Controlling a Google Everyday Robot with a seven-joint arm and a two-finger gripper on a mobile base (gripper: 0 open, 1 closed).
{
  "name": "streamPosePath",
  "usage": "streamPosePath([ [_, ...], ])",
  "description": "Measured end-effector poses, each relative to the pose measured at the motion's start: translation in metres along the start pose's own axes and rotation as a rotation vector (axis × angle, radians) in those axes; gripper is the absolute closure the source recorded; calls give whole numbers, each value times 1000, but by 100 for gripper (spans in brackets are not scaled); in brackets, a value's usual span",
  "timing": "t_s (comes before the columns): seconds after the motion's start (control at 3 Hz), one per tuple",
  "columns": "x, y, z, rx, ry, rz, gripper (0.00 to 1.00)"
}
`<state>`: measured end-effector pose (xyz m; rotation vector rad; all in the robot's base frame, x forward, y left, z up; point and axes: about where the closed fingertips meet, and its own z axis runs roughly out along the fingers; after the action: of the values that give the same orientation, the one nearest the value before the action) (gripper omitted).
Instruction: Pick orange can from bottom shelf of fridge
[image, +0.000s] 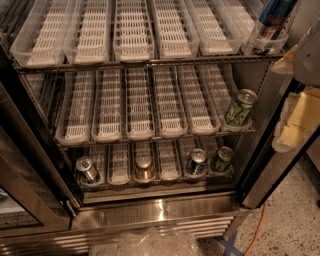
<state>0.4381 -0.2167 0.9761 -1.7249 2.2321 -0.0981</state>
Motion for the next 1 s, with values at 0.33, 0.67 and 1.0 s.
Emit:
streamPosePath([
  [0.33,0,0,0,0,0,0,0],
  [0.67,-6,4,-1,0,-62,12,0],
  [1.0,0,6,31,-42,-208,20,0],
])
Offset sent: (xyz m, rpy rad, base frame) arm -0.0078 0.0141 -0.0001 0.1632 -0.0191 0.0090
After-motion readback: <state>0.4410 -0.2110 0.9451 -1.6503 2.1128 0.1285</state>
